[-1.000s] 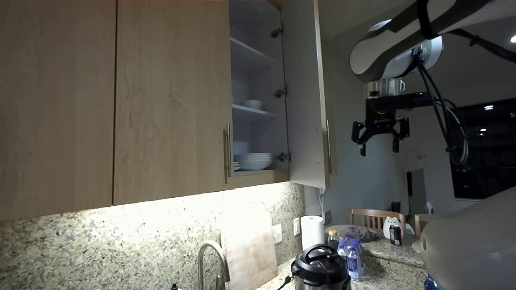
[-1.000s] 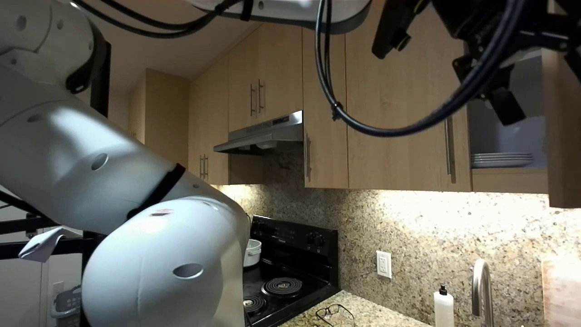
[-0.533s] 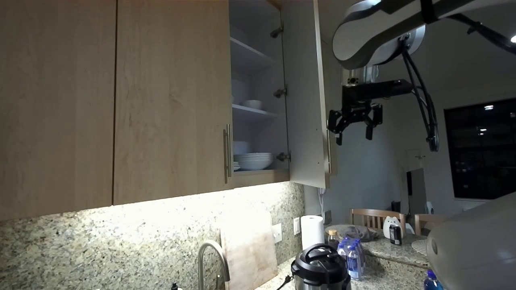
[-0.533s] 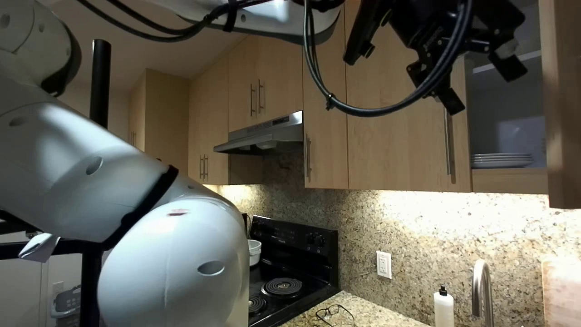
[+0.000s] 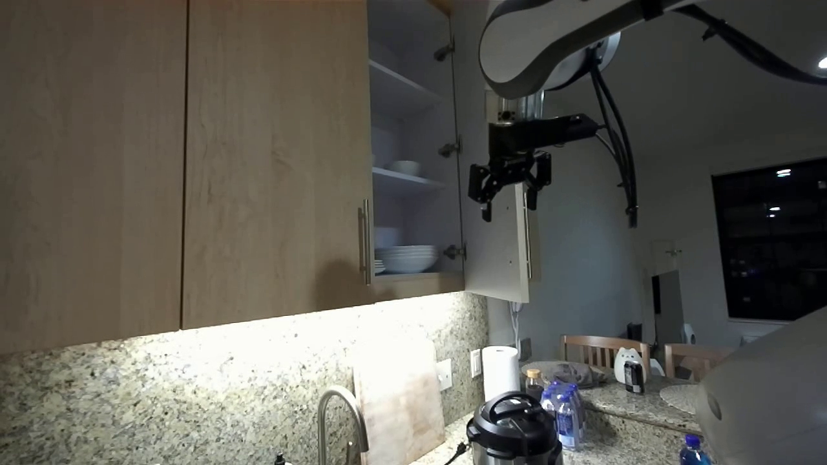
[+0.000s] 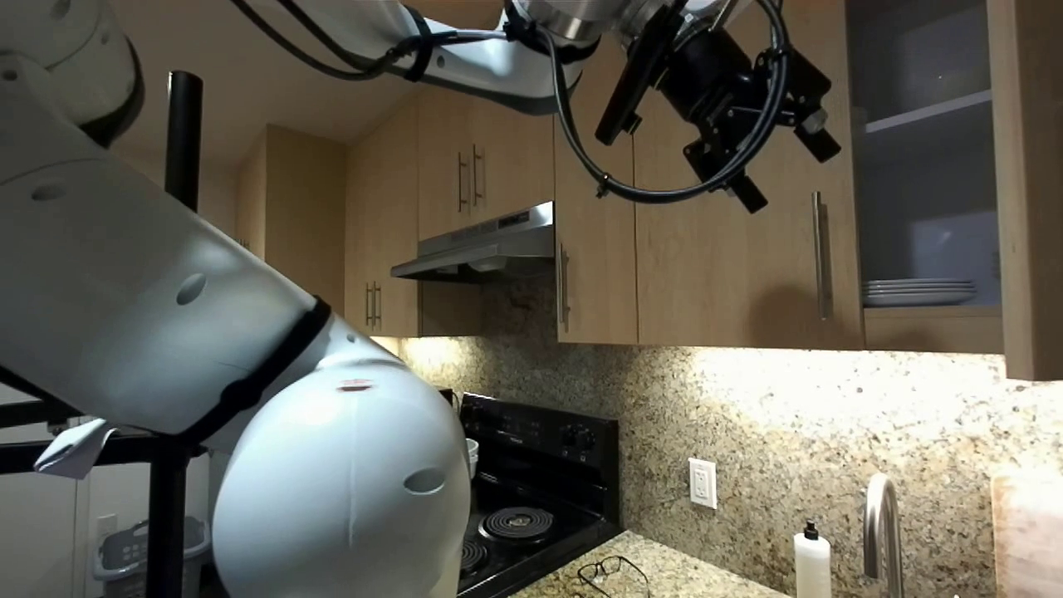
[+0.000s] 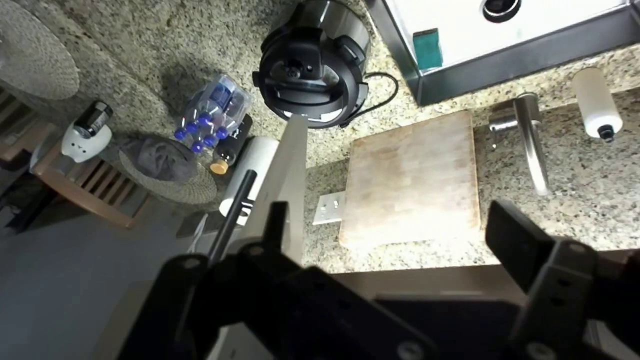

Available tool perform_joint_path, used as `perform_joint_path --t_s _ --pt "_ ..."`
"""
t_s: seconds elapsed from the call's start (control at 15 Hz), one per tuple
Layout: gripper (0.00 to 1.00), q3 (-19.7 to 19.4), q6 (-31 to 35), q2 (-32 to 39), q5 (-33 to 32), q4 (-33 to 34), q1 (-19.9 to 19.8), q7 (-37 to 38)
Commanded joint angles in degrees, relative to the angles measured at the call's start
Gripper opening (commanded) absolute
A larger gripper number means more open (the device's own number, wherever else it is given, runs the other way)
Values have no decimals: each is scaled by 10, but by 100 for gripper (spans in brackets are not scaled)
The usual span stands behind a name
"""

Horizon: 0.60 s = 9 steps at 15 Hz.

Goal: Open the right door of the top cabinet

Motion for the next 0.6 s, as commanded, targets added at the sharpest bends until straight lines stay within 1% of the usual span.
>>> perform_joint_path --t_s 0.0,0.27,0.53 --pt "100 9 45 72 -26 43 9 36" --pt "100 4 114 140 -39 79 6 49" --pt "100 -7 162 214 -56 125 -1 62"
